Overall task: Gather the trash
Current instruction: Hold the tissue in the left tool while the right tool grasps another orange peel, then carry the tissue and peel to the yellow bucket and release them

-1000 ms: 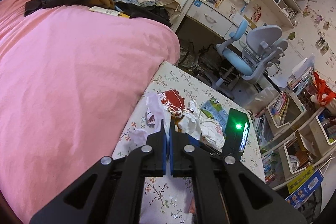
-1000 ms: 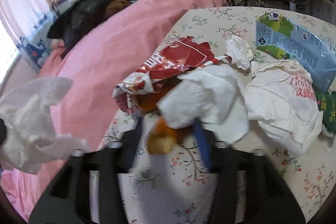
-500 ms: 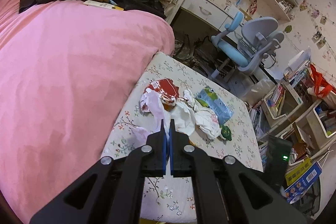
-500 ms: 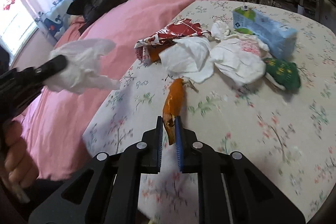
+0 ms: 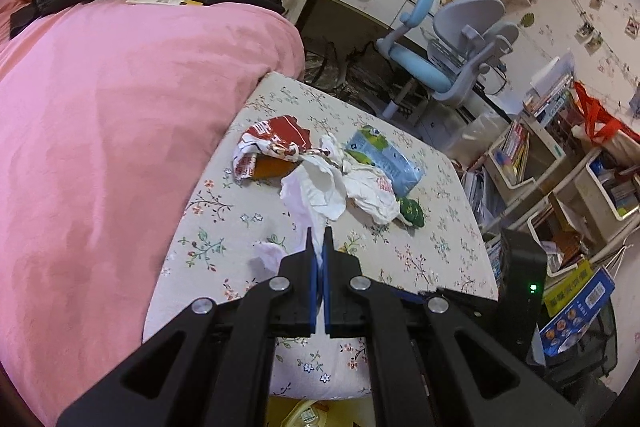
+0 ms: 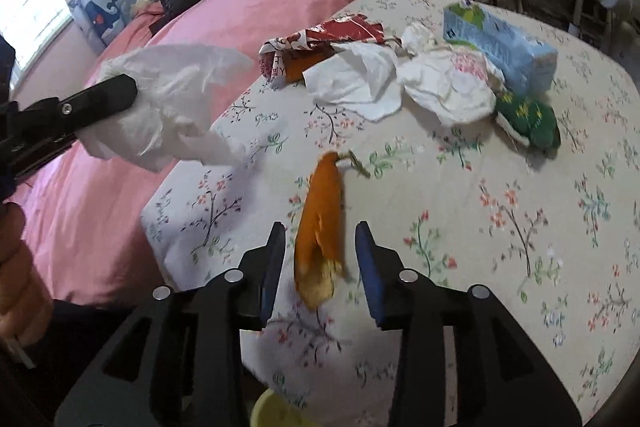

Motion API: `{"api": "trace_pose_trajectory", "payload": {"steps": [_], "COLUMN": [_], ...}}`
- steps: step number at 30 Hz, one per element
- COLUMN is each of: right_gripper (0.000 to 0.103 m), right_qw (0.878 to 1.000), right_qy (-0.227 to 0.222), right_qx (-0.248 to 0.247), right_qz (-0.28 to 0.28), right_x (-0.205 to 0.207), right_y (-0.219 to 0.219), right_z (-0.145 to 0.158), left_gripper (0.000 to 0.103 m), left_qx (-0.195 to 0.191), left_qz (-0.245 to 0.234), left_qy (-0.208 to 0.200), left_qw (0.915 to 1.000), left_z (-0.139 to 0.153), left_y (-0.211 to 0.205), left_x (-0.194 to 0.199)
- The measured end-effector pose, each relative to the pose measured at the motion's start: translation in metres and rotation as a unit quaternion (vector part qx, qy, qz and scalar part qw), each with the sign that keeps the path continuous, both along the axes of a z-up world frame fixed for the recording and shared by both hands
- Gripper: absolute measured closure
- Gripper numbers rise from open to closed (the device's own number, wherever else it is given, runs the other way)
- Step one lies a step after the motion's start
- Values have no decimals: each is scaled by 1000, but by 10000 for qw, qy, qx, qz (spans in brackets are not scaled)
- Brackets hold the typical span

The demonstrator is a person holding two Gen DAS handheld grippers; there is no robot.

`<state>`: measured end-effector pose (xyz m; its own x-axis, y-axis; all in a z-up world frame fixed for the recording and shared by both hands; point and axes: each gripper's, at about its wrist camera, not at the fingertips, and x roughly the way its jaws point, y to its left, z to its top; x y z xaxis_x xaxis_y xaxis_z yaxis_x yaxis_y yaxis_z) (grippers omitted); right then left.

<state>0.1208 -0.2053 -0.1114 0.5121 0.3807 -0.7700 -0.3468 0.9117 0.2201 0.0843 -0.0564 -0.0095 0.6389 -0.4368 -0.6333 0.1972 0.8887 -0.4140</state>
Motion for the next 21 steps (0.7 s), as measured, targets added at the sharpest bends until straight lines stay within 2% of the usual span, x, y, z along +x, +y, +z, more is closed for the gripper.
{"api": "trace_pose_trajectory", "payload": {"steps": [3, 6, 21], "right_gripper": [69, 86, 88], "right_qw": [9998, 9996, 9972], "right_qy": [-71, -112, -469], "right_qx": [-159, -228, 551], "right_qz": [17, 81, -195], "right_x": [6, 4, -39], "right_y": [5, 4, -48], "right_z": [-4, -5, 34], "left_gripper": [100, 100, 100], "left_qx": [37, 99, 487], "left_qz": [-48, -102, -526], "left_qy": [2, -28, -427], "left_qw": [10000, 9999, 9965], "left_z": [-1, 0, 8], "left_y": [-2, -5, -31], "left_x": [0, -1, -15]}}
